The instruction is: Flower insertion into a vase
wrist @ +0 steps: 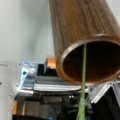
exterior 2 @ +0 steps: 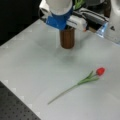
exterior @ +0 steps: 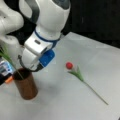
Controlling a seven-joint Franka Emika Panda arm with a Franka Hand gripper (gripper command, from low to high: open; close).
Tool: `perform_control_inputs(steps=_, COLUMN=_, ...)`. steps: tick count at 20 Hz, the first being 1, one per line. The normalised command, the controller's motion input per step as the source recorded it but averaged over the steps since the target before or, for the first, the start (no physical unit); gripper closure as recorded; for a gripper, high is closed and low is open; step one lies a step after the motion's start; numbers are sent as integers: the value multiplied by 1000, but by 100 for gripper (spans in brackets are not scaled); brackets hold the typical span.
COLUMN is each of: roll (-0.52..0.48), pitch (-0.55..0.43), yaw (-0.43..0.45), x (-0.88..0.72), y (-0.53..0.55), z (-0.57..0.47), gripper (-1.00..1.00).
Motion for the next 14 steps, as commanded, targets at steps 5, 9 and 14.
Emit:
perform_control_inputs(steps=5, roll=234, pitch=-618, yaw=26, x=-142, y=252, z=53, gripper=-100)
perform_control_inputs(steps=9, roll=114, pitch=-497, yaw=-38, x=-237, y=315, z=-128, gripper=-100)
perform_control_inputs(steps=14, roll=54, pitch=-334, yaw=-71, x=-145, y=474, z=-297, gripper=-100)
